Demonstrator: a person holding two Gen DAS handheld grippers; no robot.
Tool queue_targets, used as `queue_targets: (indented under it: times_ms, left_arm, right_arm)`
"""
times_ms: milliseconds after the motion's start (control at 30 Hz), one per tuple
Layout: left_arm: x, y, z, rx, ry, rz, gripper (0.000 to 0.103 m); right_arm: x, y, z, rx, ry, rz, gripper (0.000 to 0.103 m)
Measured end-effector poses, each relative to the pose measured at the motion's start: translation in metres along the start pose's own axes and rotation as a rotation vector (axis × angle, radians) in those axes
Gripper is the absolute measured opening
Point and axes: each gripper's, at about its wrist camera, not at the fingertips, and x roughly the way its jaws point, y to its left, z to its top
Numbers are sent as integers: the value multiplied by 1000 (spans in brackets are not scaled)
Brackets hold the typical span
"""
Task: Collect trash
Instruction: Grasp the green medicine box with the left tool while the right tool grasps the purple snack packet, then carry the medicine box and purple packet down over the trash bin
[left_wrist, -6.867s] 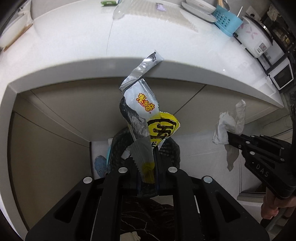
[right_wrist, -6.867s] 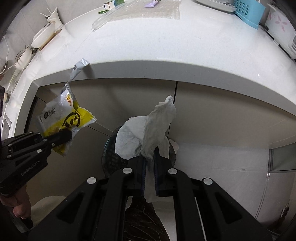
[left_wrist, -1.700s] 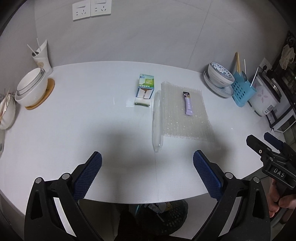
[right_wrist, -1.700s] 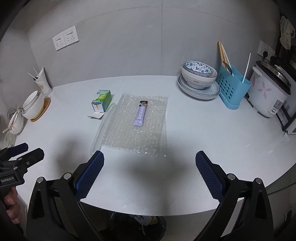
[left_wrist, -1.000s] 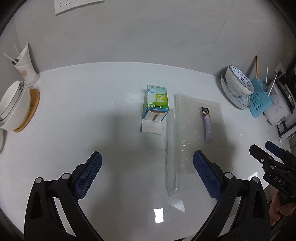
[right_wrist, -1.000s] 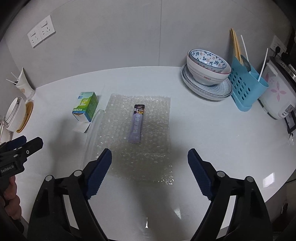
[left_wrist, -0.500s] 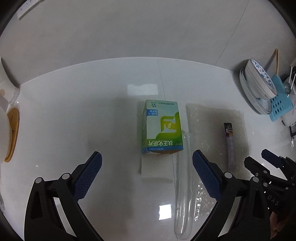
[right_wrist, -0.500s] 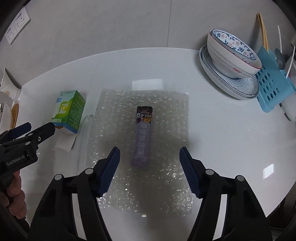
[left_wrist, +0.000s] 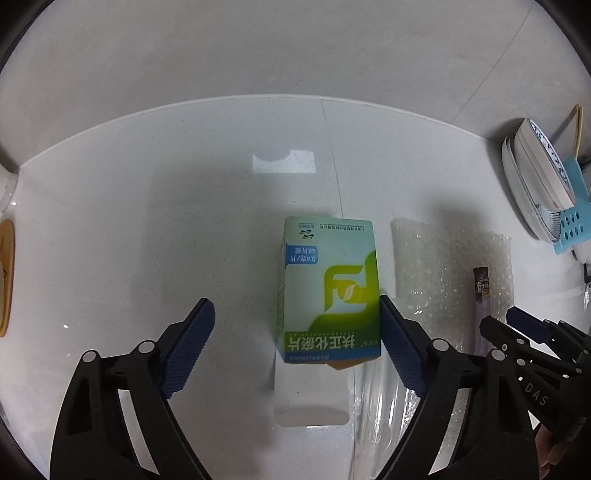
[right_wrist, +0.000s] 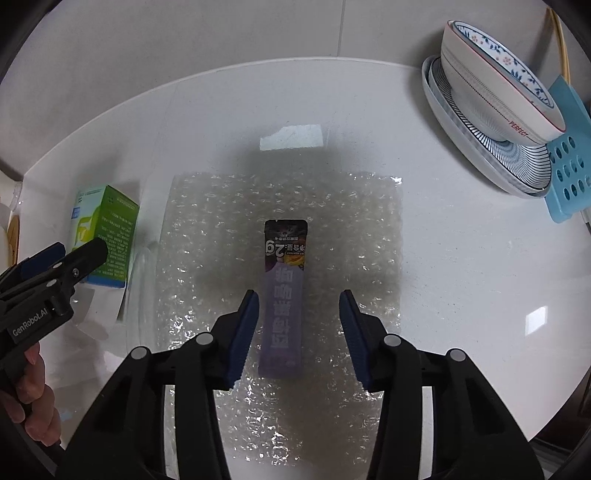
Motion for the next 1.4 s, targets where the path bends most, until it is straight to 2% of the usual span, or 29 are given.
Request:
queue_targets:
  times_ms: [167, 233, 333, 467, 533, 700, 1067, 1400]
  left_arm:
    - [3, -6, 3, 14, 8, -16, 63]
    - [8, -13, 9, 21, 11, -24, 50]
    - [8, -17, 9, 33, 3, -18, 47]
    - [3, -17, 6, 34, -10, -19, 47]
    - [0, -16, 3, 38, -10, -14, 47]
    - [-9, -12, -4, 37, -22, -15, 47]
    - [-18, -9, -15, 14, -27, -7, 47]
    - [-52, 0, -38, -2, -72, -23, 47]
  right_arm:
    - [7, 3, 5, 12, 32, -1, 39]
    - [11, 2, 11, 20, 48, 9, 39]
    - [22, -1, 15, 34, 80, 13, 33]
    - [24, -2, 18, 39, 81, 0, 27]
    - [25, -3, 19, 47, 85, -1, 20]
    - [25, -4, 22, 50, 83, 3, 17]
    - [9, -9, 6, 38, 40, 0, 16]
    - [-23, -13, -21, 27, -49, 30, 16]
